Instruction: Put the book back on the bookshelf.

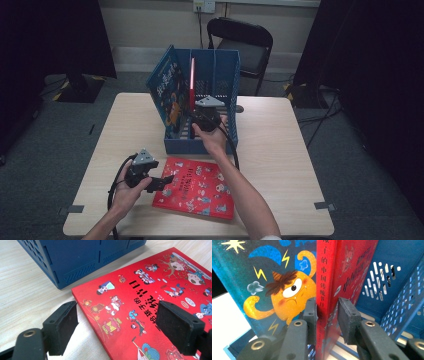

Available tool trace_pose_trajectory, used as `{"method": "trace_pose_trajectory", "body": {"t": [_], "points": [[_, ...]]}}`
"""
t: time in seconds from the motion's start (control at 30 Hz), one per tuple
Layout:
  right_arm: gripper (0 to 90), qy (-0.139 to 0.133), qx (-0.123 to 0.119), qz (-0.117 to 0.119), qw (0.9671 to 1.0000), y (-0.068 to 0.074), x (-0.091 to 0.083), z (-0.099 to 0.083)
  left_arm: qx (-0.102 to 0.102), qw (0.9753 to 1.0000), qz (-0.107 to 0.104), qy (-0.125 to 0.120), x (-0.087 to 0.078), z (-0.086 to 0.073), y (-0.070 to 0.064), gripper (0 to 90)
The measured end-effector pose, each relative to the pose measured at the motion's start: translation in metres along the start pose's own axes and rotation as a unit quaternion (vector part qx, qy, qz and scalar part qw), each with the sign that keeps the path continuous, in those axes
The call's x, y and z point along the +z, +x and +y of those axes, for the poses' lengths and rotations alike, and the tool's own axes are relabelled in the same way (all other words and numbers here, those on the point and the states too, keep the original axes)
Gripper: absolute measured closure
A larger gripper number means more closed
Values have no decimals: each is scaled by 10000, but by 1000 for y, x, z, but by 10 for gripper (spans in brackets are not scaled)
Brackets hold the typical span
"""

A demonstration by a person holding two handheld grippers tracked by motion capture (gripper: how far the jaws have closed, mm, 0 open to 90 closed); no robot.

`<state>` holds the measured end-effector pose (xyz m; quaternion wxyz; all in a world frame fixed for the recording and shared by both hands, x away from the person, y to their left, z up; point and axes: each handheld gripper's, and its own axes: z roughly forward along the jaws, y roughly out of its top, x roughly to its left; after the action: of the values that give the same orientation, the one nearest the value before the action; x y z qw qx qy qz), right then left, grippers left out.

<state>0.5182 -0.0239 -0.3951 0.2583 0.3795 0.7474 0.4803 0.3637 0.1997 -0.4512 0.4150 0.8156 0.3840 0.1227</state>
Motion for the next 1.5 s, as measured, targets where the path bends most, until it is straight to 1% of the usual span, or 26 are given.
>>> {"method": "trace_pose_trajectory", "body": {"t": [0.13, 0.2, 0.33, 0.43, 0.57, 0.9, 1.0, 1.1, 1.23, 1.43, 1.5], "points": [[703, 16, 91, 49, 9999, -3, 2, 1, -7, 10000, 8, 9, 0, 0, 0, 177], [702, 27, 14, 49, 10000, -3, 2, 1, -24, 10000, -12, 24, 0, 0, 0, 177], [702, 59, 3, 42, 10000, -5, 4, 2, -18, 10000, -26, 15, 1, 0, 0, 177], [700, 80, -26, 77, 9999, -5, 4, 3, -19, 10000, -25, 28, 1, 0, 0, 177], [700, 50, 29, 65, 10000, -5, 4, 2, -35, 10000, -38, 8, 0, 0, 1, 177], [684, 79, -15, 48, 10000, -4, 4, 2, -45, 10000, -22, 4, 0, 0, 1, 177], [700, 108, -51, 49, 9999, -3, 4, 1, -33, 10000, -24, 10, 0, 0, 1, 177], [710, 125, 23, 72, 9999, -4, 4, 1, -38, 10000, -36, -3, 1, 0, 1, 177], [709, 137, 38, 91, 9999, -3, 5, 2, -40, 10000, -32, 4, 0, 0, 1, 177], [709, 157, -1, 68, 9999, -3, 4, 2, -32, 10000, -49, 14, 1, 0, 1, 177], [686, 125, -39, 69, 9999, -3, 4, 2, -41, 10000, -61, 5, 0, 0, 1, 177]]}}
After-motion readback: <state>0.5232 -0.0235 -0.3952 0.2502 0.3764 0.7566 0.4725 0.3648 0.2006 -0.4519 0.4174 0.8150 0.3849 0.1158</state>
